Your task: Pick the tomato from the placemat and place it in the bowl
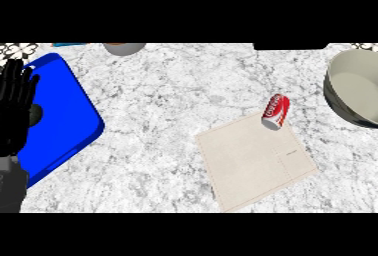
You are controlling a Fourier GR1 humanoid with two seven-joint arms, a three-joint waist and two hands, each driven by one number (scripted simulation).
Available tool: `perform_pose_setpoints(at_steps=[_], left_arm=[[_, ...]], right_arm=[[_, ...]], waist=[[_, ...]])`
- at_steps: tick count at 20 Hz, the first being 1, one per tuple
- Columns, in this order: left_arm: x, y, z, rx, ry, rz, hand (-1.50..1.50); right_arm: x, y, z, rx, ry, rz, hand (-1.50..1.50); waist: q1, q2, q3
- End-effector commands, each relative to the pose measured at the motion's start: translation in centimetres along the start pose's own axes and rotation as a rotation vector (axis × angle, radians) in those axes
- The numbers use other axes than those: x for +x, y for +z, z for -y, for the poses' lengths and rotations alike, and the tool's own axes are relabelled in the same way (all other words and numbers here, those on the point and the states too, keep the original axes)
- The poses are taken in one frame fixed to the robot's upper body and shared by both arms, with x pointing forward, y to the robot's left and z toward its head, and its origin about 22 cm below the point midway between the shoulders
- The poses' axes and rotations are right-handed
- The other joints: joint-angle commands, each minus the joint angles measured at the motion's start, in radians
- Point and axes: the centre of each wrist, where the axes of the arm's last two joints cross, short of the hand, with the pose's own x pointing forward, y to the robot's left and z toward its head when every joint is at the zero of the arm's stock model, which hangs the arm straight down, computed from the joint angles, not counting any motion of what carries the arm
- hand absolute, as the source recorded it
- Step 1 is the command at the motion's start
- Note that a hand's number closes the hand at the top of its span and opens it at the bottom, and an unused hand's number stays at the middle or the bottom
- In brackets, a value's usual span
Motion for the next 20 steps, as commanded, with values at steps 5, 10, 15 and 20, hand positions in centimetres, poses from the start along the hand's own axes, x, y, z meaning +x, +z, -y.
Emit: perform_pose_setpoints(at_steps=[5,10,15,20], left_arm=[[0.3,-0.5,0.2,-0.03,-0.004,-0.008,0.0],[-0.2,-0.6,1.8,-0.045,0.023,-0.019,0.0],[1.2,-1.7,2.2,-0.059,0.007,0.015,0.0],[0.3,-1.5,2.8,-0.076,0.005,-0.011,0.0]], right_arm=[[-0.9,2.3,5.4,-0.18,-0.204,0.193,1.5],[-0.6,1.7,6.2,-0.189,-0.364,0.265,1.5],[0.4,0.2,7.6,-0.132,-0.412,0.265,1.5],[1.7,-2.5,7.0,-0.072,-0.435,0.29,1.5]], waist=[[0.032,-0.009,-0.005],[0.035,-0.011,-0.008],[0.061,-0.008,-0.011],[0.07,-0.004,-0.012]])
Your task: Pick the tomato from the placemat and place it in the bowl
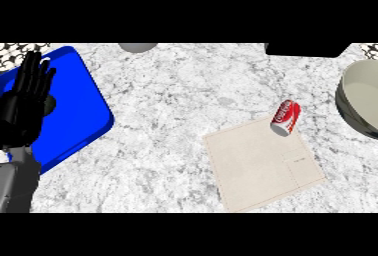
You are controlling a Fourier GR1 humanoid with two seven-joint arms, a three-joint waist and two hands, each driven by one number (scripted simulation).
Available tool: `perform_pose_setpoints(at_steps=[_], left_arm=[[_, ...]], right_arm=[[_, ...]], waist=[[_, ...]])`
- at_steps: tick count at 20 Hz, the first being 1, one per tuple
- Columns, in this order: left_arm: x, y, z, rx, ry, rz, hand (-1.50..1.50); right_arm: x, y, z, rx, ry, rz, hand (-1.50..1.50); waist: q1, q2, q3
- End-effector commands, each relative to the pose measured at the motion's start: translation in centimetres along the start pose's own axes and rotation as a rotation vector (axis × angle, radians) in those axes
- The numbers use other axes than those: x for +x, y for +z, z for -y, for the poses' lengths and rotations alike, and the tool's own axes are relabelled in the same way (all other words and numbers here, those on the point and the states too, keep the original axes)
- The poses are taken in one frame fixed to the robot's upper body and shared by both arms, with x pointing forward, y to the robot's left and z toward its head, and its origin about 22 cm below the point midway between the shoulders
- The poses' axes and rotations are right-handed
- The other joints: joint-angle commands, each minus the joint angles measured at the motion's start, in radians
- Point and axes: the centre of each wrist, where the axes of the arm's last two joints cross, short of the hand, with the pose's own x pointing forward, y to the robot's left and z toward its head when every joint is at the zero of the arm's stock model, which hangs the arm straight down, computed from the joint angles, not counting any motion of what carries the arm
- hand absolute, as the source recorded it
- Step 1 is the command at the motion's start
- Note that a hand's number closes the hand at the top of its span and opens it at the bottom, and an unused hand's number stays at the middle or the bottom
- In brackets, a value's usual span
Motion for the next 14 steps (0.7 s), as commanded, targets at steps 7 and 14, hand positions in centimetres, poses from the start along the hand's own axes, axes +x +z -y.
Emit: perform_pose_setpoints(at_steps=[7,14], left_arm=[[-1.1,0.3,-0.1,-0.009,-0.007,-0.001,0.0],[-0.8,0.5,-0.7,0.008,-0.008,-0.013,0.0]], right_arm=[[2.5,-5.6,-3.0,0.27,-0.156,0.178,1.5],[4.7,-10.4,-8.4,0.392,-0.158,0.18,1.5]], waist=[[0.005,0.001,-0.003],[-0.003,-0.005,-0.004]])
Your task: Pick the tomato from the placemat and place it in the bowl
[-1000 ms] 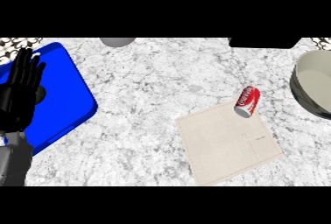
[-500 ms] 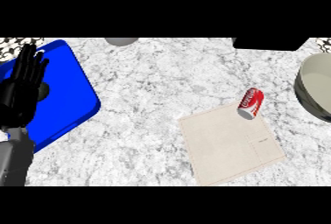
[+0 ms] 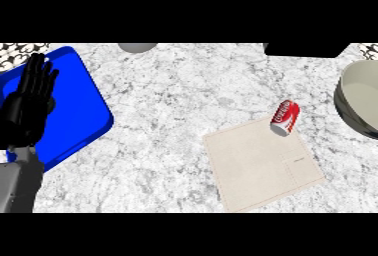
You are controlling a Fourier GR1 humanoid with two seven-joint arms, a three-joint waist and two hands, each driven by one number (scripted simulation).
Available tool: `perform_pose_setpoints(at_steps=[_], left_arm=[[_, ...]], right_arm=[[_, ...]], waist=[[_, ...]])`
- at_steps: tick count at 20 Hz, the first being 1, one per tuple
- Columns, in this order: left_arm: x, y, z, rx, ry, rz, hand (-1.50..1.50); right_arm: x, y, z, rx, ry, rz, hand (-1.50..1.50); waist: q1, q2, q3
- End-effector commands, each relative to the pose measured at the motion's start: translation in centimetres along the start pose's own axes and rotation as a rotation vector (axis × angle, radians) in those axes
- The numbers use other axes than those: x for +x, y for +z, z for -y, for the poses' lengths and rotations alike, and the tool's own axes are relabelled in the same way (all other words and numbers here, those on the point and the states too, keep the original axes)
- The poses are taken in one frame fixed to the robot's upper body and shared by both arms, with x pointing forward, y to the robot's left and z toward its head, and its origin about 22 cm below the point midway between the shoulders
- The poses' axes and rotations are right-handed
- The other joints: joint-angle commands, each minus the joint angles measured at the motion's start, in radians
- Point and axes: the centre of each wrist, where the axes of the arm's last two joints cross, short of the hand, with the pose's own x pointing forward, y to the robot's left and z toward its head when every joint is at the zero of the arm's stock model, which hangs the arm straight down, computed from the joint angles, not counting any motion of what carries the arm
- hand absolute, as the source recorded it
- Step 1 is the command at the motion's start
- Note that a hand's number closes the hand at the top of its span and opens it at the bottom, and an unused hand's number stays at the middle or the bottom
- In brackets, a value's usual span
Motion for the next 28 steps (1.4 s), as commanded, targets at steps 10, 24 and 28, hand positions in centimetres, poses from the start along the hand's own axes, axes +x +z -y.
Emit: perform_pose_setpoints(at_steps=[10,24,28], left_arm=[[1.1,-0.3,-0.5,0.016,-0.001,-0.007,0.0],[0.8,-0.7,-0.6,0.011,0.003,0.009,0.0],[-0.4,0.5,-0.8,0.016,0.004,0.014,0.0]], right_arm=[[-0.7,-5.6,-12.1,0.151,-0.057,-0.086,1.5],[-1.0,-6.0,-13.4,-0.122,-0.55,0.0,-1.5],[-2.0,-4.2,-11.5,-0.281,-0.627,-0.041,-1.5]], waist=[[-0.014,0.001,0.002],[-0.013,0.01,0.004],[-0.005,0.013,0.004]])
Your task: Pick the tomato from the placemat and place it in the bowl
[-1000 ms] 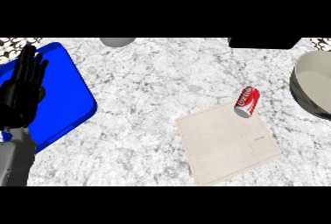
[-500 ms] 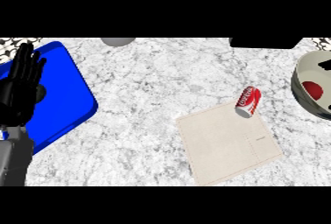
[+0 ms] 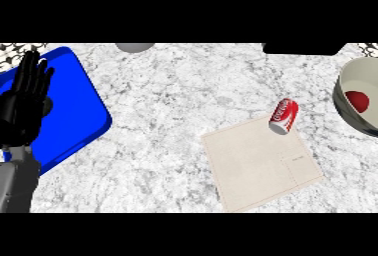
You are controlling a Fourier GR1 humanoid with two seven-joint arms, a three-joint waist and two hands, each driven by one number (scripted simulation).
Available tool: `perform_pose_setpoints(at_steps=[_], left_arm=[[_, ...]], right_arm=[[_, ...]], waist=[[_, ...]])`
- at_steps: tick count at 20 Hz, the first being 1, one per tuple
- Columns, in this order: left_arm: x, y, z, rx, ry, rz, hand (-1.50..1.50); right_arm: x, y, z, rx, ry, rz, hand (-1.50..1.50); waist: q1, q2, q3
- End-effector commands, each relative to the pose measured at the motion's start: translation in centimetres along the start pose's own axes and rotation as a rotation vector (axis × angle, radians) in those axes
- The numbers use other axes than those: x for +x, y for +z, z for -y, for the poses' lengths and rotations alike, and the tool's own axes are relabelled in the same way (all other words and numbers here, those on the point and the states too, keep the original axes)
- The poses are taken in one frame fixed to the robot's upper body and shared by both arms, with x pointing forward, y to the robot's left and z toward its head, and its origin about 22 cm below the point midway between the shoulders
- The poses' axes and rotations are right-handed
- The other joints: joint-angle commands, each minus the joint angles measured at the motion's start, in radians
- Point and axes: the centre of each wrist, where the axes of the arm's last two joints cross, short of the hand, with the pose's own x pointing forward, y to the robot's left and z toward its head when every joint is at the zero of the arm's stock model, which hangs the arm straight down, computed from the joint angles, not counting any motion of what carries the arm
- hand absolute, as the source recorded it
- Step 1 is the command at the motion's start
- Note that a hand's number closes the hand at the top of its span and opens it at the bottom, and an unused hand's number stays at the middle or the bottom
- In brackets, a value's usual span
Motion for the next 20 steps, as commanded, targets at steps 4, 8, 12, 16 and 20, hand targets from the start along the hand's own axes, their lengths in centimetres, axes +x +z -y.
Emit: perform_pose_setpoints(at_steps=[4,8,12,16,20], left_arm=[[0.9,-0.6,0.5,0.001,0.008,0.017,0.0],[-0.2,0.2,-0.2,0.003,-0.008,0.004,0.0],[-0.2,-0.1,-0.5,-0.017,0.008,0.006,0.0],[0.4,-0.5,-0.3,0.0,0.014,0.017,0.0],[0.7,-0.4,0.3,0.003,0.015,0.03,0.0]], right_arm=[[-0.1,4.2,5.4,-0.214,-0.103,-0.029,-1.5],[0.0,6.6,7.9,-0.256,-0.192,-0.042,-1.5],[-0.5,8.0,8.4,-0.289,-0.212,-0.036,-1.5],[-1.4,9.5,8.6,-0.29,-0.243,-0.029,-1.5],[-0.9,11.1,10.3,-0.281,-0.247,-0.028,-1.5]], waist=[[0.006,0.009,0.003],[0.009,0.011,0.005],[0.015,0.023,0.009],[0.008,0.023,0.013],[-0.001,0.021,0.017]])
